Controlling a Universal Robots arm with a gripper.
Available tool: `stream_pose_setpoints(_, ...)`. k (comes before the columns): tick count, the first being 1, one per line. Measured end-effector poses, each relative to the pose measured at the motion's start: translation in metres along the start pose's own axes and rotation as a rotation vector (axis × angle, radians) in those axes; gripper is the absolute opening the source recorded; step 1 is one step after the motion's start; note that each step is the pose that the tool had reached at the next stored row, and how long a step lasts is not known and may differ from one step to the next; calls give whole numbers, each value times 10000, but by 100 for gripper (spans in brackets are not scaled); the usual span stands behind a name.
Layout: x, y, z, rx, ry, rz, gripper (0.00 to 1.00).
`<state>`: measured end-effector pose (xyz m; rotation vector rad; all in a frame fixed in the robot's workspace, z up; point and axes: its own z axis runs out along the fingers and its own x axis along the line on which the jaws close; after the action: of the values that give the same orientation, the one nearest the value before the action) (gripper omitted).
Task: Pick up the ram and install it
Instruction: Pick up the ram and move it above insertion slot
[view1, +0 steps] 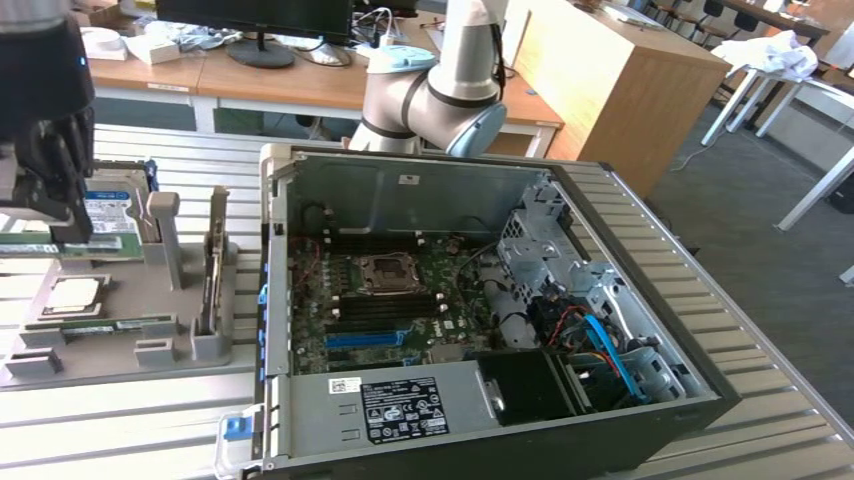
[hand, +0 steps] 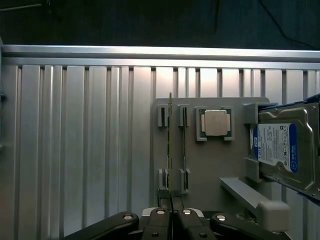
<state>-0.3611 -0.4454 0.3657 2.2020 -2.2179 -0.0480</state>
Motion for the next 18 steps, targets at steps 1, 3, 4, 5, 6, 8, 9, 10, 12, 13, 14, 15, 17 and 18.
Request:
stream_pose_setpoints(1, 0, 1, -20, -1, 0, 0, 12)
stream_pose_setpoints(3, -1, 2, -56, 0, 0, -1, 12)
stream_pose_setpoints(4, -1, 2, -73, 0, 0, -1, 12)
stream_pose_setpoints(5, -1, 3, -89, -1, 0, -2, 12)
stream_pose_setpoints(6, -1, 3, -104, -1, 1, -2, 12)
stream_pose_setpoints(8, -1, 5, -132, 0, 0, -2, 12)
stream_pose_setpoints(9, -1, 5, -146, 0, 0, -3, 12)
stream_pose_setpoints(10, -2, 5, -160, 0, 0, -3, 12)
stream_pose_setpoints(12, -2, 6, -177, 0, 0, -3, 12)
stream_pose_setpoints(13, -2, 6, -178, 1, -1, -3, 12)
stream_pose_setpoints(14, -2, 6, -178, 1, -1, -3, 12)
stream_pose_setpoints(15, -2, 6, -178, 0, 0, -3, 12)
stream_pose_setpoints(17, -2, 6, -179, 0, 0, -3, 12)
stream_pose_setpoints(18, -2, 6, -179, 0, 0, -3, 12)
